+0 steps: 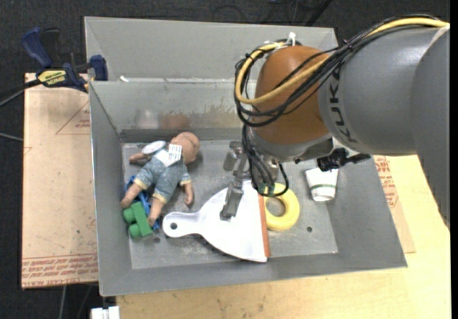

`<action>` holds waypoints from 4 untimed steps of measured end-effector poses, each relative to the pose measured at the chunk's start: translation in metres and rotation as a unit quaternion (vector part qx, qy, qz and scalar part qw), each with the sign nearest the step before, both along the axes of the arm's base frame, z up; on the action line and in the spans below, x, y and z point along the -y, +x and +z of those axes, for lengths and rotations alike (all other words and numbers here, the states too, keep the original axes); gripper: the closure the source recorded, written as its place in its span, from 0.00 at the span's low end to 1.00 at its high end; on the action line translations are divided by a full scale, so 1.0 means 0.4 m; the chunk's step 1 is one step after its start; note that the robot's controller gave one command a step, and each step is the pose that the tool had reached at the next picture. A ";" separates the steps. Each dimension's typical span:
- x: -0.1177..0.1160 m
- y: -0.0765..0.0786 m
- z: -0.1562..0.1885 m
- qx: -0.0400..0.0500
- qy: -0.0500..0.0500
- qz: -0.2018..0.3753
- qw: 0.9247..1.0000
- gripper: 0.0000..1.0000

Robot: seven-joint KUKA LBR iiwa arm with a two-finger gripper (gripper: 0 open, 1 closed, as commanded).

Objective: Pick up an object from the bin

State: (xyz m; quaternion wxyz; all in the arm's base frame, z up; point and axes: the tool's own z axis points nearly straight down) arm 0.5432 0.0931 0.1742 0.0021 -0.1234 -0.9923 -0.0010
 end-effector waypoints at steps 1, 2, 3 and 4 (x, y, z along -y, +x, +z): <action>0.000 0.000 0.000 0.000 0.000 0.000 1.000 0.00; 0.019 0.025 -0.098 0.004 0.001 0.001 1.000 0.00; 0.111 0.002 -0.251 0.008 0.002 -0.082 0.997 1.00; 0.111 0.002 -0.251 0.008 0.002 -0.082 0.997 1.00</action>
Offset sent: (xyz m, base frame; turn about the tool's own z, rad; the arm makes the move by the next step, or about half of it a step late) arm 0.0172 -0.0206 -0.0989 -0.0027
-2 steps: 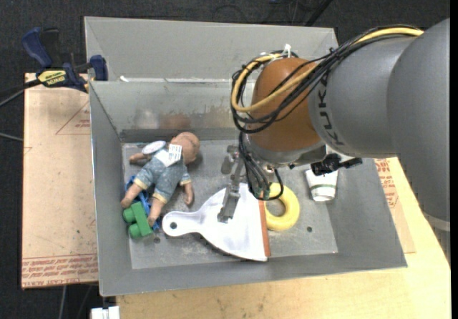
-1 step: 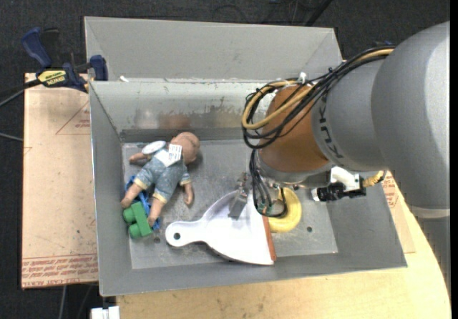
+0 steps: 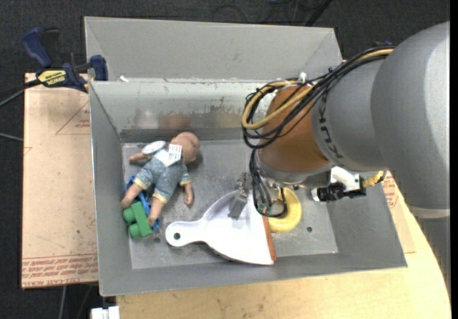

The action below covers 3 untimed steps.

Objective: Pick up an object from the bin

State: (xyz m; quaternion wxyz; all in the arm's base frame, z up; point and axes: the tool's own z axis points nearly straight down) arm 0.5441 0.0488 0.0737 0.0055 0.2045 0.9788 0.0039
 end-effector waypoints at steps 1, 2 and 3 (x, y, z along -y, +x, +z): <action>0.000 0.000 0.000 0.000 0.000 0.000 1.000 1.00; 0.000 0.000 0.000 0.000 0.000 0.000 1.000 1.00; 0.000 0.000 0.000 0.000 0.000 0.000 1.000 1.00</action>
Offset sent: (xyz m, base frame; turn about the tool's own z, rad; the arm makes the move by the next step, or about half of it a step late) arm 0.0000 0.0000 0.0000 0.0000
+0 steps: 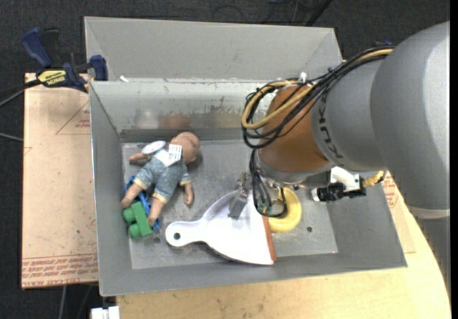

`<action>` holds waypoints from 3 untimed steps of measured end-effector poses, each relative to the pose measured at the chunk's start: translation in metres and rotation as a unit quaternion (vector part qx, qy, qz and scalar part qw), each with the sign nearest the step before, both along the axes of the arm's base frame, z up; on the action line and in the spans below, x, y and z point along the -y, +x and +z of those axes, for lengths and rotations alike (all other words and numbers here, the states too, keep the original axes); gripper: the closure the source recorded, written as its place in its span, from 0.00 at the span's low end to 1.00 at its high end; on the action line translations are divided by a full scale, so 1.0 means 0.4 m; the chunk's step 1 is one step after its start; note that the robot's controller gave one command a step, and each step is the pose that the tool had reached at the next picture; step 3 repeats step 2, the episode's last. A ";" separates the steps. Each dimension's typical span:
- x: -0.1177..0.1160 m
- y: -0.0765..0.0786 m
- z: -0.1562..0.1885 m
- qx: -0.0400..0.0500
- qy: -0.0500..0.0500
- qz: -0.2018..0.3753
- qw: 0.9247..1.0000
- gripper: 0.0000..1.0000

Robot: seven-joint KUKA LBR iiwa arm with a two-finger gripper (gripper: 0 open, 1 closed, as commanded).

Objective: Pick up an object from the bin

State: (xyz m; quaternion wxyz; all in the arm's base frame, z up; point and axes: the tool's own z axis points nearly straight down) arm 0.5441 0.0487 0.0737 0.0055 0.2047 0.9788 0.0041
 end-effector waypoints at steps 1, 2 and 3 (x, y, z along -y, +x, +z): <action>0.000 0.000 0.000 0.000 0.000 0.000 1.000 1.00; 0.000 0.000 0.000 0.000 0.000 0.000 1.000 1.00; 0.000 0.000 0.000 0.000 0.000 0.000 1.000 1.00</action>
Offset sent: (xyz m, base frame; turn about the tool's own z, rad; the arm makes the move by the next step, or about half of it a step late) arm 0.0000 0.0000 0.0000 0.0000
